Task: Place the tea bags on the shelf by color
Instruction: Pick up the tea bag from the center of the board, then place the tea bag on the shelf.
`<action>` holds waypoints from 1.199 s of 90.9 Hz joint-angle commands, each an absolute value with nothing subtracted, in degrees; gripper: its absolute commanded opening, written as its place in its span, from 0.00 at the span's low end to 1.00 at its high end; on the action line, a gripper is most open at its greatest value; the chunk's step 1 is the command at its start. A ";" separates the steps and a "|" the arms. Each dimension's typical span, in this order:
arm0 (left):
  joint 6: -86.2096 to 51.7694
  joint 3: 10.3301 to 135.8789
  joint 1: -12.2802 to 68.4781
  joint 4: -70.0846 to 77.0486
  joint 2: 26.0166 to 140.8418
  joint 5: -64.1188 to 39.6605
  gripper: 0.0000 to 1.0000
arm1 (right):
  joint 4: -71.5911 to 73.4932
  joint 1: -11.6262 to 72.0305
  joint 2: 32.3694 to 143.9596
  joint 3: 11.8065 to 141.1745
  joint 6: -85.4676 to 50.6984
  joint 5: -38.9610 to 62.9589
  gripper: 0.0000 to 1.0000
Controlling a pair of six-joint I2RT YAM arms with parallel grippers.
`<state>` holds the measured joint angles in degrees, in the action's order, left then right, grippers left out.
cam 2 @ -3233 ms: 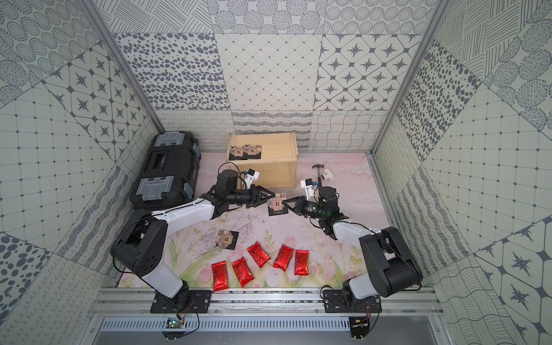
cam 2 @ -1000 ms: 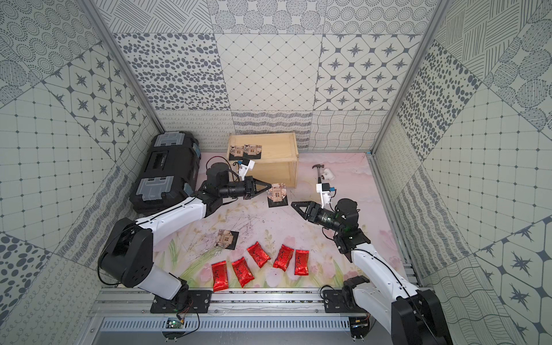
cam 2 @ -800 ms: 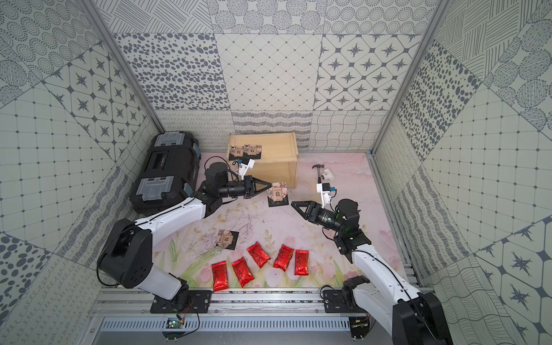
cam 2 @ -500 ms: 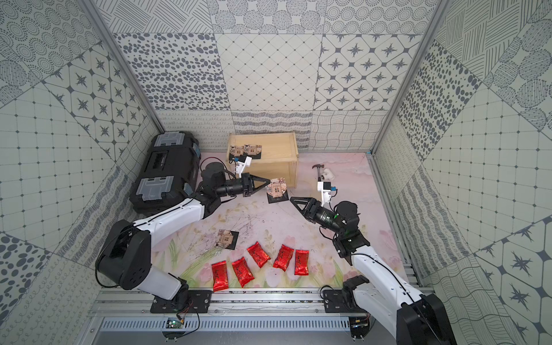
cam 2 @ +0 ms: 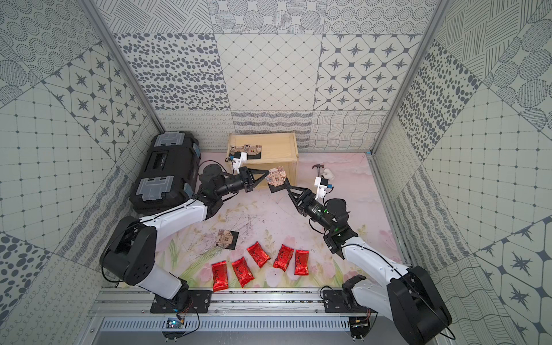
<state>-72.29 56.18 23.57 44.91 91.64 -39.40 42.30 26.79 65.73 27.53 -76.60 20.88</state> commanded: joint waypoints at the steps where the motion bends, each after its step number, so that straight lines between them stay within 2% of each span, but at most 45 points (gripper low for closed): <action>1: -78.28 56.28 23.71 55.59 92.36 -36.82 0.00 | 50.08 27.12 69.02 30.64 -77.86 20.35 0.64; 16: -78.86 56.01 23.73 56.25 92.66 -36.66 0.00 | 54.36 27.16 74.04 34.40 -79.11 20.74 0.54; 24: -79.00 56.08 23.71 56.25 92.81 -36.71 0.00 | 55.89 27.16 76.19 35.72 -79.85 21.23 0.45; 45: -78.75 56.32 23.67 55.96 92.82 -36.83 0.00 | 57.30 27.20 78.38 36.39 -80.54 21.30 0.15; 58: -78.44 56.54 23.75 55.51 92.88 -37.12 0.00 | 56.07 27.24 77.96 36.75 -79.85 20.93 0.00; 70: -77.23 57.03 23.73 53.50 92.39 -37.56 0.00 | 52.81 27.33 77.23 37.62 -78.48 20.64 0.00; 78: -74.37 57.42 23.24 49.61 90.94 -37.86 0.35 | 48.72 27.33 76.41 38.50 -76.69 19.27 0.00; 89: -65.44 57.74 21.53 36.32 85.67 -36.28 0.67 | 42.89 27.17 77.01 41.27 -73.37 15.35 0.00; 97: -58.46 57.81 19.52 25.17 81.15 -34.01 0.78 | 40.74 26.91 79.60 45.09 -71.59 13.48 0.00; 109: -52.07 57.38 15.94 12.31 75.61 -30.10 0.81 | 37.01 27.09 85.55 52.83 -69.67 10.61 0.00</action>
<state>-67.55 56.93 19.20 33.76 81.38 -35.14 40.88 26.98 81.23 46.46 -73.36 14.74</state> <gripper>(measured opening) 0.800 0.047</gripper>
